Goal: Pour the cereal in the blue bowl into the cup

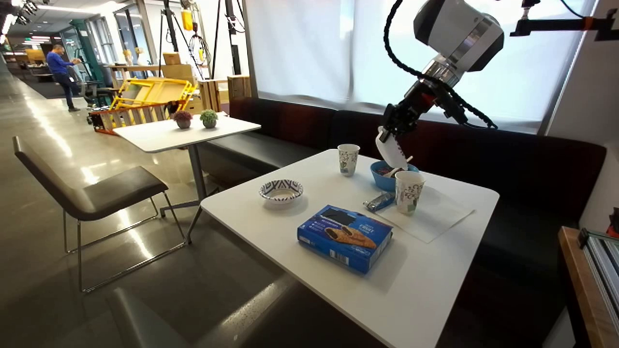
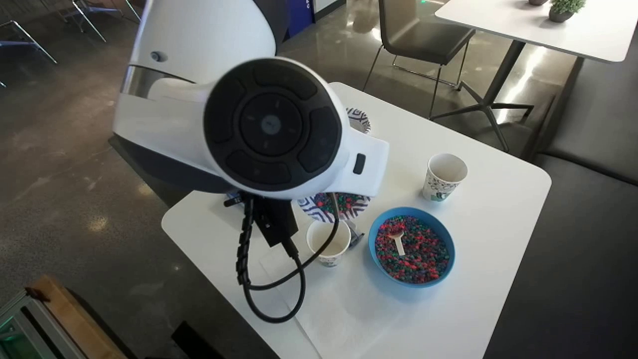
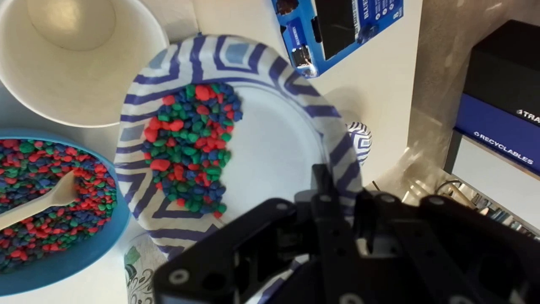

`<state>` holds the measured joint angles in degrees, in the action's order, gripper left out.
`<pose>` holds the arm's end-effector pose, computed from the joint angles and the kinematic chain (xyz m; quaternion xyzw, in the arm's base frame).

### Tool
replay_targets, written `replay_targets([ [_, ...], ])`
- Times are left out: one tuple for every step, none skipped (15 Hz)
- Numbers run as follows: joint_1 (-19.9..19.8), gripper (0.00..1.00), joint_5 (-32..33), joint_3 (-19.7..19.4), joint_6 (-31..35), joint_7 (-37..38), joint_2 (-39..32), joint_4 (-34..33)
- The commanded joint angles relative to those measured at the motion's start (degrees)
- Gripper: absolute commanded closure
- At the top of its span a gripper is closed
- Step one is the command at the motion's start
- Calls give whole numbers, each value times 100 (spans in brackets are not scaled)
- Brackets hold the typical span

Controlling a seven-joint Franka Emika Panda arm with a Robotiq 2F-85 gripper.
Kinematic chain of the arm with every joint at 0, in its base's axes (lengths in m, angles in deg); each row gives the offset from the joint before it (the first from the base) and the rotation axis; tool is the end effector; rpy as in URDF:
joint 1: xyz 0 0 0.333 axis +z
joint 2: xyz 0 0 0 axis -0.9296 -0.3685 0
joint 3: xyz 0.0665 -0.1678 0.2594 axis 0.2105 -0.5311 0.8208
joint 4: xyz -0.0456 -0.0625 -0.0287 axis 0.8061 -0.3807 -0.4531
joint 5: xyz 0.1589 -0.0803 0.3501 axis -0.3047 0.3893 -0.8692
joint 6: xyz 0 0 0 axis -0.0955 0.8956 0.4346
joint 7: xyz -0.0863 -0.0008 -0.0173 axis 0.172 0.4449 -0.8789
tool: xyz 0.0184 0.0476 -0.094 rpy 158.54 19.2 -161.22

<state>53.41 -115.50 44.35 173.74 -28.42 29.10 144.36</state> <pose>0.4711 -0.2137 0.2973 -0.9215 0.2279 -0.2191 0.2257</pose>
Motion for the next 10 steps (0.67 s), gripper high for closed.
replay_targets([
  [51, 99, -399, -66, -58, -631, 42, 154],
  [53, 99, -483, -67, -40, -770, 40, 179],
  [-37, 99, -583, 25, -21, -929, 37, 212],
  [-39, 99, -659, 22, -31, -1056, 38, 239],
  [-45, 99, -748, 18, -49, -1207, 51, 269],
  [-52, 99, -857, 15, -76, -1373, 74, 295],
  [-52, 99, -965, 15, -68, -1525, 85, 313],
  [-57, 99, -1063, 10, -90, -1670, 97, 329],
  [-60, 99, -1151, 4, -99, -1797, 99, 341],
  [46, 99, -1183, -114, -119, -1863, 101, 352],
])
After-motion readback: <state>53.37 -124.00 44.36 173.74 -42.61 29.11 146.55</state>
